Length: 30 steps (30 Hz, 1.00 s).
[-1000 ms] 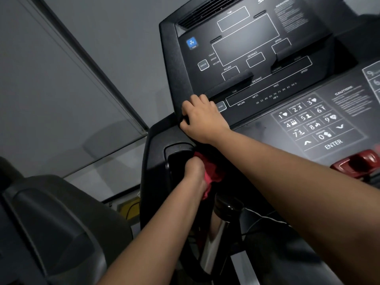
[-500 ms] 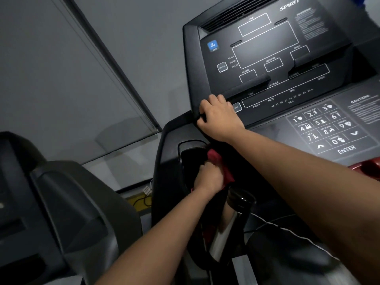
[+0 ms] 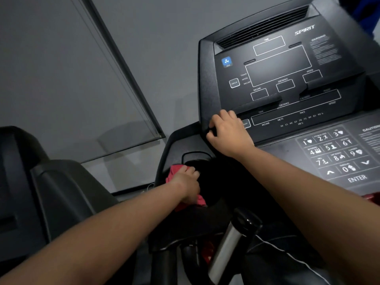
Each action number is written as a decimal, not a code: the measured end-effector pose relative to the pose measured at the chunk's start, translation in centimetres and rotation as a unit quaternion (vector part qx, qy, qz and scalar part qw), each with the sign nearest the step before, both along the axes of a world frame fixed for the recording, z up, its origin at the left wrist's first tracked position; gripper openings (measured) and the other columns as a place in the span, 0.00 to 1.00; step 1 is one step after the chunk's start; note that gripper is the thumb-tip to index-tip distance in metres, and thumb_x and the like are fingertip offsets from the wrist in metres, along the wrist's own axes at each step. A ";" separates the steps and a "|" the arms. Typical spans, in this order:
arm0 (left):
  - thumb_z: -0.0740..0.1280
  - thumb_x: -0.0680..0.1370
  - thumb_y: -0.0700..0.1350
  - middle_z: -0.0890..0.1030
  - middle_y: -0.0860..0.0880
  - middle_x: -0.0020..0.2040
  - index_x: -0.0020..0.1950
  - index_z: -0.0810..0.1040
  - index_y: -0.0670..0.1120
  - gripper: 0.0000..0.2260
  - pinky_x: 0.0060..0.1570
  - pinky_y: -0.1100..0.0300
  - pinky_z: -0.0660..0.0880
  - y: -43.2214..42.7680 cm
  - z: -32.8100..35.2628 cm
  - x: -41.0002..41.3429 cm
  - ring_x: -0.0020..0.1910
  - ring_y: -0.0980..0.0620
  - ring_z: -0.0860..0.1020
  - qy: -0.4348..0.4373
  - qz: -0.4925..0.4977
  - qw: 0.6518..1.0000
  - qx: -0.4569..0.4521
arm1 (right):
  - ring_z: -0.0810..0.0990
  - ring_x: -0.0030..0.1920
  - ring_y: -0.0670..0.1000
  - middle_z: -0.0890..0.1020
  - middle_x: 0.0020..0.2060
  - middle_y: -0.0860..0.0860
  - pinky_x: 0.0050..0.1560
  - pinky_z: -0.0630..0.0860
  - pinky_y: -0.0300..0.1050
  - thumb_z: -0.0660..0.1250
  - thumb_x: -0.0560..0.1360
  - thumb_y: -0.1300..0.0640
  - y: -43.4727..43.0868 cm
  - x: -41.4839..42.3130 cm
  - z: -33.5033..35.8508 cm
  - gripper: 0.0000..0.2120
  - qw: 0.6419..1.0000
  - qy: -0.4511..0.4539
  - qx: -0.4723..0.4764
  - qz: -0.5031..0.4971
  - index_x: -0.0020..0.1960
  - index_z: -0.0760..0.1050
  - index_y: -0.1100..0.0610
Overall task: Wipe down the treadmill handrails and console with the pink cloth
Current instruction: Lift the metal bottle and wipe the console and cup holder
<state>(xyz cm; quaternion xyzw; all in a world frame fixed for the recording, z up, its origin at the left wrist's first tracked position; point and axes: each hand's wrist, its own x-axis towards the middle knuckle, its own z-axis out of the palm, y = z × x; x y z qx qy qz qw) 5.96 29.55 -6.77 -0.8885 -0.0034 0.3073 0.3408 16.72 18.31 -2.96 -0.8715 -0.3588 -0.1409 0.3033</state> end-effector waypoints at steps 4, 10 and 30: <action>0.53 0.83 0.52 0.53 0.43 0.78 0.76 0.62 0.47 0.22 0.71 0.50 0.53 -0.1 -2.8 1.5 0.75 0.42 0.53 -0.018 -0.032 0.993 0.109 | 0.67 0.56 0.57 0.72 0.53 0.55 0.53 0.63 0.49 0.61 0.75 0.53 0.1 0.2 -0.3 0.11 1.000 -0.010 0.009 0.000 0.54 0.73 0.58; 0.56 0.82 0.39 0.57 0.39 0.76 0.76 0.57 0.41 0.22 0.66 0.58 0.63 -0.3 -4.8 2.5 0.73 0.40 0.59 -0.050 -0.017 0.998 0.044 | 0.66 0.56 0.56 0.72 0.53 0.54 0.52 0.63 0.49 0.61 0.75 0.52 0.4 0.6 -0.4 0.11 1.000 -0.019 0.006 -0.001 0.53 0.73 0.57; 0.71 0.74 0.40 0.80 0.47 0.58 0.65 0.75 0.44 0.19 0.57 0.59 0.75 0.6 -2.9 0.2 0.57 0.49 0.78 -0.101 0.305 0.786 -0.528 | 0.66 0.56 0.56 0.72 0.53 0.54 0.53 0.63 0.49 0.60 0.76 0.52 0.4 0.3 -0.2 0.11 1.000 -0.013 0.006 0.002 0.54 0.72 0.57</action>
